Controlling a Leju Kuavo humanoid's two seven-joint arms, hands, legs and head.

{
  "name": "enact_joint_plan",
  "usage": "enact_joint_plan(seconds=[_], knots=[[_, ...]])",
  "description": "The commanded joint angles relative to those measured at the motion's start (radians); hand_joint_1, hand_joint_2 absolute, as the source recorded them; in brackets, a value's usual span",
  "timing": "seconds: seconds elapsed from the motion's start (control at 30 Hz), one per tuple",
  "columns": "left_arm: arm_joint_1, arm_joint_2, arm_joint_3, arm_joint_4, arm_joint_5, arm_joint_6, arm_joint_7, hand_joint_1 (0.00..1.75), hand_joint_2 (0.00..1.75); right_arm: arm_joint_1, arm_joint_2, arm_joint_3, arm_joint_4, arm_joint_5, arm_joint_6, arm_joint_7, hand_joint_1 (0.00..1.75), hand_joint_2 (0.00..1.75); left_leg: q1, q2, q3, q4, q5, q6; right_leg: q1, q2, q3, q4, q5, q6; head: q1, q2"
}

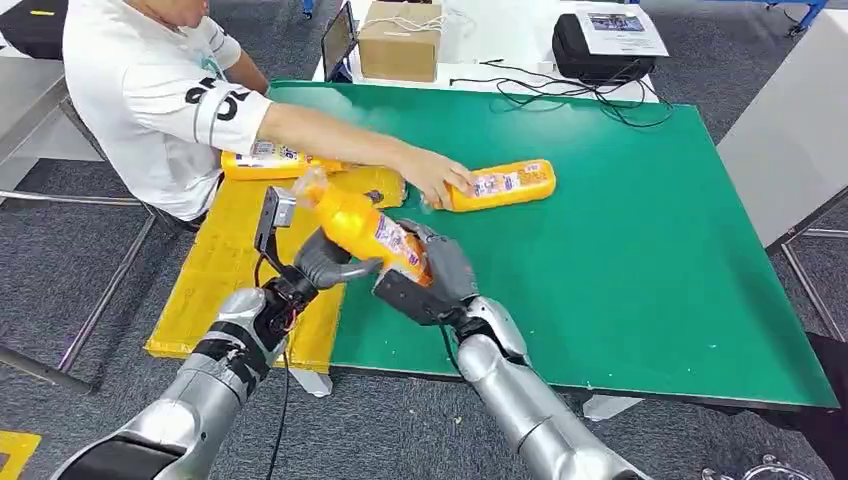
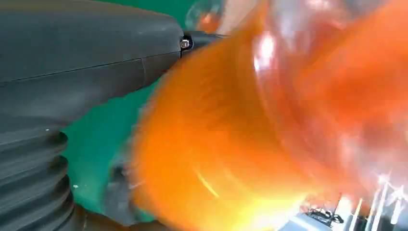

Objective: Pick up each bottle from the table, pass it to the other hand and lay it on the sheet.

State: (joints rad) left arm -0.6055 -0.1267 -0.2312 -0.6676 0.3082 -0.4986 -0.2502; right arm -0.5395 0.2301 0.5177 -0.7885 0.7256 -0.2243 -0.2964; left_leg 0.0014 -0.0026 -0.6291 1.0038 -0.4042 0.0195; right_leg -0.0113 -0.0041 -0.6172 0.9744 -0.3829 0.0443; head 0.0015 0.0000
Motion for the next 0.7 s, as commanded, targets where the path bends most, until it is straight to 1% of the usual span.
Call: enact_joint_plan(seconds=[0.03, 0.07, 0.27, 0.43, 0.47, 0.53, 0.57, 0.6, 0.7], knots=[[-0.069, 0.002, -0.068, 0.101, 0.012, 0.008, 0.003, 0.00, 1.75, -0.096, 0.022, 0.175, 0.173, 0.067, 0.036, 0.021, 1.75, 1.75, 0.001, -0.001, 0.004, 0.001, -0.003, -0.001, 0.001, 0.000, 0.004, 0.002, -0.003, -0.002, 0.000, 0.000], [-0.067, 0.003, -0.069, 0.100, 0.012, 0.008, 0.002, 0.00, 1.75, -0.096, 0.020, 0.176, 0.173, 0.068, 0.036, 0.022, 1.75, 1.75, 0.000, 0.000, 0.002, 0.000, -0.001, -0.001, 0.000, 0.000, 0.002, 0.000, -0.001, -0.001, 0.000, 0.000], [-0.038, 0.015, -0.075, 0.076, 0.035, 0.003, 0.011, 0.00, 1.75, -0.105, 0.000, 0.243, 0.182, 0.130, 0.031, 0.034, 1.75, 1.75, 0.001, 0.000, 0.005, 0.000, -0.003, -0.002, 0.001, 0.000, 0.005, 0.001, -0.003, -0.002, 0.000, 0.000], [-0.021, 0.027, -0.073, 0.063, 0.058, -0.006, 0.020, 0.00, 1.75, -0.105, -0.019, 0.267, 0.151, 0.143, 0.041, 0.040, 1.75, 1.75, 0.001, 0.000, 0.002, 0.000, -0.001, -0.001, 0.001, 0.000, 0.003, 0.000, -0.001, -0.001, 0.000, 0.000], [-0.021, 0.027, -0.073, 0.063, 0.058, -0.006, 0.020, 0.00, 1.75, -0.105, -0.019, 0.267, 0.151, 0.143, 0.041, 0.040, 1.75, 1.75, 0.001, 0.000, 0.004, 0.001, -0.003, -0.002, 0.001, 0.000, 0.005, 0.001, -0.003, -0.002, 0.000, 0.000], [-0.021, 0.027, -0.073, 0.063, 0.058, -0.006, 0.020, 0.00, 1.75, -0.105, -0.019, 0.267, 0.151, 0.143, 0.041, 0.040, 1.75, 1.75, 0.001, 0.000, 0.002, 0.000, -0.001, -0.001, 0.001, 0.000, 0.002, 0.000, -0.001, -0.001, 0.000, 0.000], [-0.021, 0.027, -0.073, 0.063, 0.058, -0.006, 0.020, 0.00, 1.75, -0.105, -0.019, 0.267, 0.151, 0.143, 0.041, 0.040, 1.75, 1.75, 0.001, -0.001, 0.004, 0.001, -0.002, -0.001, 0.001, -0.001, 0.005, 0.001, -0.003, -0.002, 0.000, 0.000], [-0.021, 0.027, -0.073, 0.063, 0.058, -0.006, 0.020, 0.00, 1.75, -0.105, -0.019, 0.267, 0.151, 0.143, 0.041, 0.040, 1.75, 1.75, 0.000, -0.001, 0.002, 0.000, -0.001, -0.001, 0.000, -0.001, 0.002, 0.000, -0.001, -0.001, 0.000, 0.000], [-0.021, 0.027, -0.073, 0.063, 0.058, -0.006, 0.020, 0.00, 1.75, -0.105, -0.019, 0.267, 0.151, 0.143, 0.041, 0.040, 1.75, 1.75, 0.000, 0.000, 0.002, 0.000, -0.001, -0.001, 0.000, 0.000, 0.003, 0.001, -0.002, -0.001, 0.000, 0.000]])
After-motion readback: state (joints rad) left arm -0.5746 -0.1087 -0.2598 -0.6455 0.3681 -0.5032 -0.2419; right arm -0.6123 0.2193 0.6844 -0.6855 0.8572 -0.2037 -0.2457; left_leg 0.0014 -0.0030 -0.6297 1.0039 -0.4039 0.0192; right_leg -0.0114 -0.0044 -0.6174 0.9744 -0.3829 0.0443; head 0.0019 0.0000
